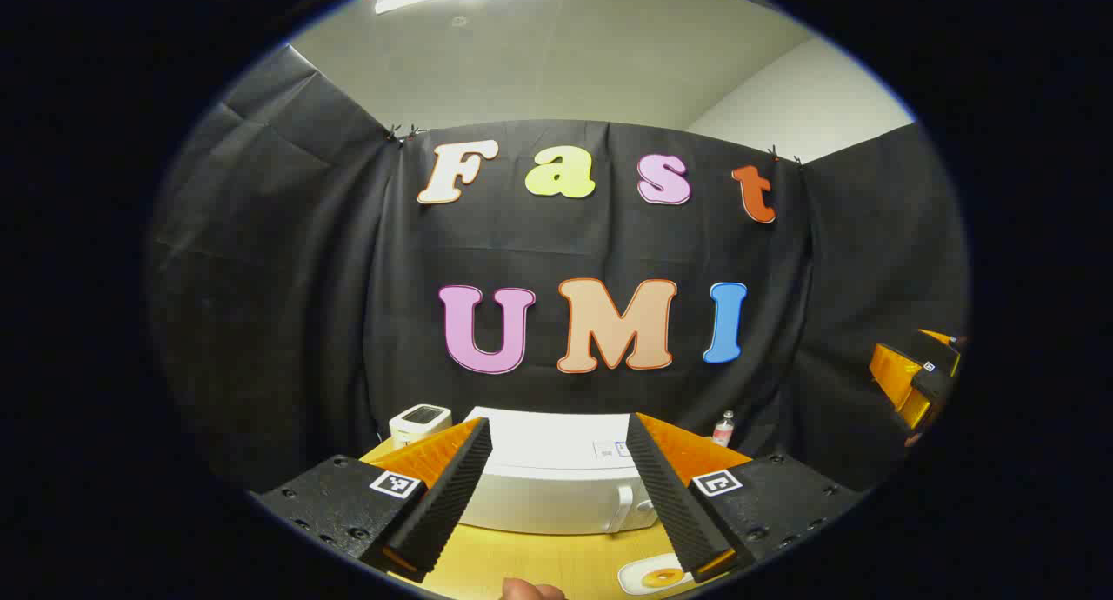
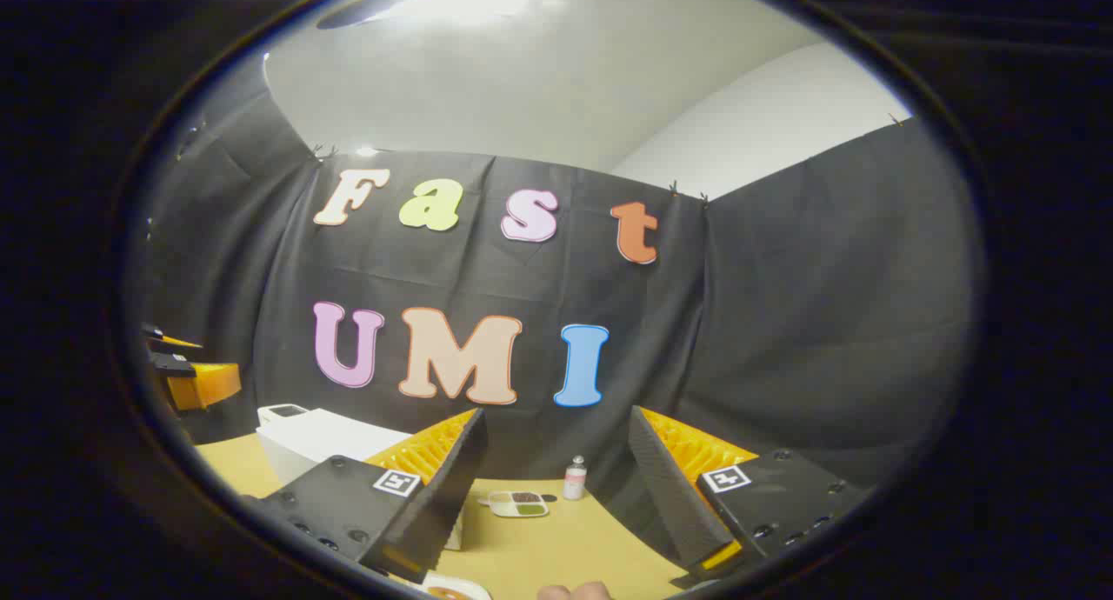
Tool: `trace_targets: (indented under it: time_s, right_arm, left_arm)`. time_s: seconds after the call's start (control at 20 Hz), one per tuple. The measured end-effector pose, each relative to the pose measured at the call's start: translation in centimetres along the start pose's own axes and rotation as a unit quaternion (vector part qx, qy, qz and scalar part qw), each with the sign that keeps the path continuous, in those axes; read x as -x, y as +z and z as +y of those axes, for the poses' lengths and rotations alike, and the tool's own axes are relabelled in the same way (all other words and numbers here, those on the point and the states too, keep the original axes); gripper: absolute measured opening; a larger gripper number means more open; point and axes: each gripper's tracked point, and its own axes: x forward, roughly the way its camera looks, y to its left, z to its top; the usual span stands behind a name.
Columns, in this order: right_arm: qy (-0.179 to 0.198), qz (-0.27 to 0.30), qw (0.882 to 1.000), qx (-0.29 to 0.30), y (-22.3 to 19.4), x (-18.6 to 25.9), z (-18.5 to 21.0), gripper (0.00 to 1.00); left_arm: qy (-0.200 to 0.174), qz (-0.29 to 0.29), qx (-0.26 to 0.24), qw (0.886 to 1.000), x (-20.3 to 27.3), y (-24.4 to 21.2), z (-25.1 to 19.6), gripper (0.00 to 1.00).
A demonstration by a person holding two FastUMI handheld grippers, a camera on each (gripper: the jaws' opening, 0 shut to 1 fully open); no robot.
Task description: Open the microwave oven with the left hand, put the food in, and close the microwave oven.
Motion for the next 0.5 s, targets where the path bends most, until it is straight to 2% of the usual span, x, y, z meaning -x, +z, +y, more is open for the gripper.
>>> trace_targets:
  time_s: [0.25,0.5]
  right_arm:
    - [0.021,0.003,1.0,-0.02,-1.4,-2.4,0.1,0.97]
    - [0.037,0.012,0.998,-0.039,-2.9,-4.4,-0.1,1.0]
  left_arm:
    - [0.023,-0.01,-0.013,1.0,-1.5,0.3,-0.2,0.98]
    - [0.036,0.008,-0.014,0.999,-2.2,-0.8,-1.1,0.98]
